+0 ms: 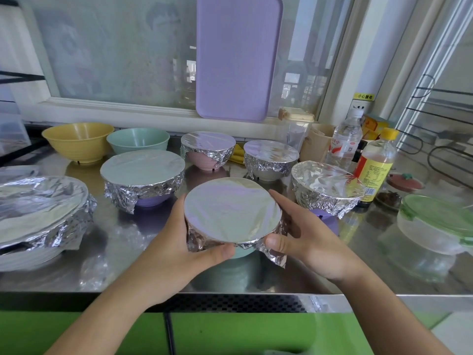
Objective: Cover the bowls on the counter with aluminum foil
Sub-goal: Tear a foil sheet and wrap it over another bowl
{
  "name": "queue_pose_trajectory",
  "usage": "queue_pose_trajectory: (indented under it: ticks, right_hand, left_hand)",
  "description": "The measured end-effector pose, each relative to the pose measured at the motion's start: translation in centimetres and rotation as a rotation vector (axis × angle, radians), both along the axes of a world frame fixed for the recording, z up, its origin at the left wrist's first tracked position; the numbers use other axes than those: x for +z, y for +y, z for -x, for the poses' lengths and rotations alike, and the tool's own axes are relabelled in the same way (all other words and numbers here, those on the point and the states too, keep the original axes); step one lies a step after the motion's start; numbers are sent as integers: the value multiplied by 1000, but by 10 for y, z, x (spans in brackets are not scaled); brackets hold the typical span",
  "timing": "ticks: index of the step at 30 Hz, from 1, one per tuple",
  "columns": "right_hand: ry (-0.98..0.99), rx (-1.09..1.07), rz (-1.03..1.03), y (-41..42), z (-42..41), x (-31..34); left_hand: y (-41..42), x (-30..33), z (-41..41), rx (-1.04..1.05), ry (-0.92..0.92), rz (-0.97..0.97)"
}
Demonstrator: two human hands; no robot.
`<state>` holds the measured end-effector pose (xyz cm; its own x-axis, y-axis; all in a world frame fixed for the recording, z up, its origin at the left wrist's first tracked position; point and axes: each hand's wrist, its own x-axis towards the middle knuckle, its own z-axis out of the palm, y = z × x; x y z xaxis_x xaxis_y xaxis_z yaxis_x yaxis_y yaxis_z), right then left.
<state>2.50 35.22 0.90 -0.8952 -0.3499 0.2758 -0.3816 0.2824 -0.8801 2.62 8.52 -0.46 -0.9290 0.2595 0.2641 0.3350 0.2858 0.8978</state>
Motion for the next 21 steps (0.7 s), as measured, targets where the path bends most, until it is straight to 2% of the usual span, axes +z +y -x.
queue_pose_trajectory:
  ticks: [7,14,21]
  right_hand:
    - [14,-7,-29,6,0,-5]
    - [24,36,-64,4,-1,-12]
    - [57,-40,-174,3,-6,-22]
  left_hand:
    - [-13,-4,5,-120,17,-66]
    - [-15,-6,1,-122,56,73]
    - [-1,-1,-7,-53,35,3]
